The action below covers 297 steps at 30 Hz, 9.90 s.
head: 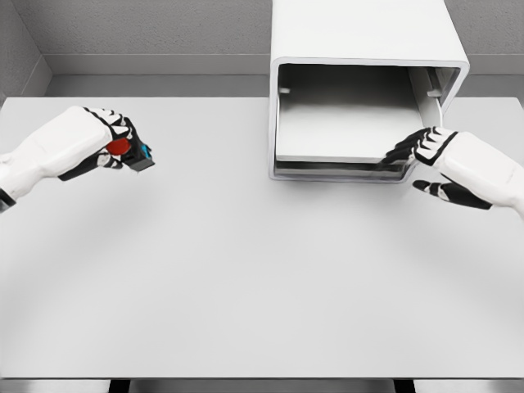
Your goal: Slide open multi-storey tabletop storage cabinets and put open load switch and slide close multi-storey tabletop storage cabinets
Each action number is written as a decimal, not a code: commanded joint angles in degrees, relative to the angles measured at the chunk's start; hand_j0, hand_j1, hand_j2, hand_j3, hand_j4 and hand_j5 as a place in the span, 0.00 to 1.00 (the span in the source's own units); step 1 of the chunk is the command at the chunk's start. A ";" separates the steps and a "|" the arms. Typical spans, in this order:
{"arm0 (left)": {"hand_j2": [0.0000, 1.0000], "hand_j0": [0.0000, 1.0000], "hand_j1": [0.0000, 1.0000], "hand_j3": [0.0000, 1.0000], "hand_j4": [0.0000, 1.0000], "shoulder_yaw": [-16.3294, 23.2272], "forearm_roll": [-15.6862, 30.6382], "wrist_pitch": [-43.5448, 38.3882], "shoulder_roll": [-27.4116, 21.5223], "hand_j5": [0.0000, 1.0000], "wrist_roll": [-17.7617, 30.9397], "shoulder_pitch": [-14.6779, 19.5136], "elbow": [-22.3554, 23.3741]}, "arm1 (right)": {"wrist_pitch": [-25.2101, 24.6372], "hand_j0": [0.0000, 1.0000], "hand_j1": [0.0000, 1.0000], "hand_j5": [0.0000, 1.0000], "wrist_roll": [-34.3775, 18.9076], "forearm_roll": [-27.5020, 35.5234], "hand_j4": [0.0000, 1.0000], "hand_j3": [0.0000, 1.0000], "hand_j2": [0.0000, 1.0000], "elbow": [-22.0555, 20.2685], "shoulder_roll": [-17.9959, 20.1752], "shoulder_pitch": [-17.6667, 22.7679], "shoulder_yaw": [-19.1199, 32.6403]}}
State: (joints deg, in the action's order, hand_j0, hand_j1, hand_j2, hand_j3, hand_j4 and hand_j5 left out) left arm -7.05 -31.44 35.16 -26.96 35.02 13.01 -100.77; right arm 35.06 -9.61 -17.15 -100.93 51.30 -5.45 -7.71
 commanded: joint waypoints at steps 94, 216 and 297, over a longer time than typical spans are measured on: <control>0.34 0.34 0.34 0.34 0.34 16.63 -10.66 -0.16 26.96 0.34 -0.02 14.94 4.61 | -0.06 0.66 0.66 0.66 -0.68 0.63 0.66 0.66 0.66 6.18 -8.05 17.31 14.74; 0.59 0.59 0.59 0.59 0.59 24.01 -14.79 -0.16 26.96 0.59 -0.02 23.12 14.55 | -0.06 0.67 0.67 0.67 -0.59 -0.60 0.67 0.67 0.67 5.66 -12.80 17.31 11.75; 1.00 1.00 1.00 1.00 1.00 -15.80 8.59 -0.16 8.42 1.00 -0.02 -8.26 9.54 | -0.06 0.65 0.65 0.65 -0.76 -0.51 0.65 0.65 0.65 2.49 -10.87 13.80 11.75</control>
State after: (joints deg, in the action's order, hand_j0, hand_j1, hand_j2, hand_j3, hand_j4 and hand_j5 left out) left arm -22.71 -23.22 35.16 -18.39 35.03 4.75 -91.59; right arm 35.06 -10.34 -18.03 -98.50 40.32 8.17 4.14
